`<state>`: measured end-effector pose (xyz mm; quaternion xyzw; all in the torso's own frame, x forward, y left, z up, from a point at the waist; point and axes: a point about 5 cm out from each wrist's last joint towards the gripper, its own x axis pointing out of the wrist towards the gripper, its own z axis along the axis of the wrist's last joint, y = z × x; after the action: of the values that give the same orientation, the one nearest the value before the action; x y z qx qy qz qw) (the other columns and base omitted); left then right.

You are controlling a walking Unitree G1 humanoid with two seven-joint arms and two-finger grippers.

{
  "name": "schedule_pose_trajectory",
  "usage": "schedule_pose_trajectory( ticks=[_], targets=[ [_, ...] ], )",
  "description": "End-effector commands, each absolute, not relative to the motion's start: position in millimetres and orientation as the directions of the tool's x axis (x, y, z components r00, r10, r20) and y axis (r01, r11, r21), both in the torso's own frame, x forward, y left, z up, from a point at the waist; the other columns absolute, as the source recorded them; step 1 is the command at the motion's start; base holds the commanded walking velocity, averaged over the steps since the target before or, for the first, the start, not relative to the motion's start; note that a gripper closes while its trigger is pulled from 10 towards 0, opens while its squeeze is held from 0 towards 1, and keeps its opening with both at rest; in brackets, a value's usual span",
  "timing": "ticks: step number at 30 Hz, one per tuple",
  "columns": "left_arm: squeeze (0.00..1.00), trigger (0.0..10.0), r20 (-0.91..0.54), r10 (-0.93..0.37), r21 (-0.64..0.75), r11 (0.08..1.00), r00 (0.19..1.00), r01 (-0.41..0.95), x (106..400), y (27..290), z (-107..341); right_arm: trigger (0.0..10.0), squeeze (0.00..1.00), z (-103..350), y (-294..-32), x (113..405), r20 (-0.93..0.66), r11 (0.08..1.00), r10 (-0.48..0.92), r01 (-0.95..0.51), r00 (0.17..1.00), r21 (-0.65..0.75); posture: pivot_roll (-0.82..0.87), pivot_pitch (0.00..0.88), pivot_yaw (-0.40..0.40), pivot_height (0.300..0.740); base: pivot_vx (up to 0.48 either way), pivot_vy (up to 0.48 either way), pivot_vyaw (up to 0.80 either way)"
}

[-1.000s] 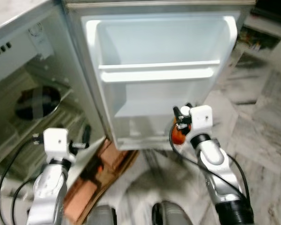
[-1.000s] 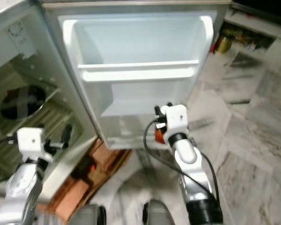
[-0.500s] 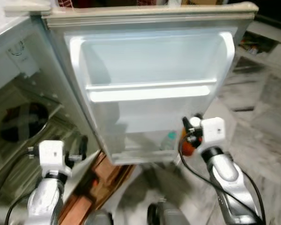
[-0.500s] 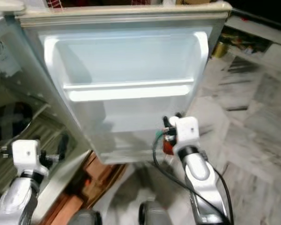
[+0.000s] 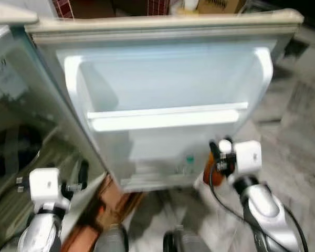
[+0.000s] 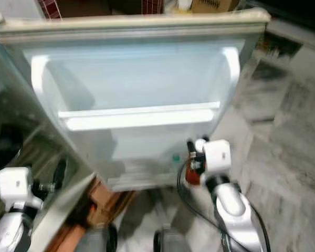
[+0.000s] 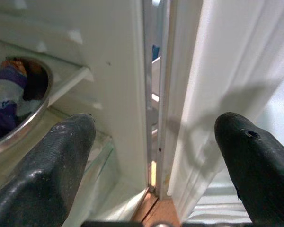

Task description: Restocking fridge

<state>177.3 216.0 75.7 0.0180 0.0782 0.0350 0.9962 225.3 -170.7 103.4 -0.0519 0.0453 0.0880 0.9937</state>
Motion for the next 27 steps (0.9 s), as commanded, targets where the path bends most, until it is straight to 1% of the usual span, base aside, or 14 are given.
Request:
schedule_pose_trajectory(
  ticks=[1, 6, 10, 21, 25, 27],
  targets=[
    [0.00, 10.0, -0.178, 0.082, 0.057, 0.996, 0.981, -0.072, 173.4, 218.4, 74.0, 10.0, 0.00, 111.6, -169.3, 224.9, -0.070, 0.977, 0.183, -0.189, 0.981, -0.095, 0.00, 0.154, -0.049, 0.740, 0.000, 0.000, 0.00],
    [0.00, 10.0, -0.196, 0.095, 0.068, 0.994, 0.976, -0.083, 173.9, 224.3, 65.8, 10.0, 0.00, 114.8, -164.2, 225.0, -0.062, 0.964, 0.261, -0.264, 0.963, -0.041, 0.00, 0.150, -0.046, 0.740, 0.000, 0.000, 0.00],
    [0.00, 10.0, -0.210, 0.097, 0.071, 0.994, 0.973, -0.084, 173.6, 227.2, 58.1, 10.0, 0.00, 115.9, -163.1, 226.5, -0.064, 0.960, 0.275, -0.277, 0.959, -0.035, 0.00, 0.146, -0.047, 0.740, 0.000, 0.000, 0.00],
    [0.00, 10.0, -0.216, 0.084, 0.078, 0.995, 0.973, -0.069, 181.4, 233.1, 49.4, 10.0, 0.00, 113.3, -157.3, 227.1, -0.062, 0.951, 0.305, -0.307, 0.950, -0.027, 0.01, 0.137, -0.044, 0.665, 0.000, 0.000, 0.00],
    [0.00, 10.0, -0.211, 0.079, 0.077, 0.995, 0.974, -0.064, 183.2, 233.3, 48.2, 10.0, 0.00, 113.2, -156.5, 227.5, -0.059, 0.951, 0.308, -0.310, 0.949, -0.019, 0.01, 0.135, -0.043, 0.645, 0.000, 0.000, 0.00],
    [0.00, 10.0, -0.208, 0.074, 0.077, 0.995, 0.975, -0.060, 184.6, 233.1, 47.5, 10.0, 0.00, 113.4, -155.0, 227.7, -0.056, 0.949, 0.314, -0.315, 0.948, -0.015, 0.01, 0.134, -0.043, 0.645, 0.000, 0.000, 0.00]
  ],
)
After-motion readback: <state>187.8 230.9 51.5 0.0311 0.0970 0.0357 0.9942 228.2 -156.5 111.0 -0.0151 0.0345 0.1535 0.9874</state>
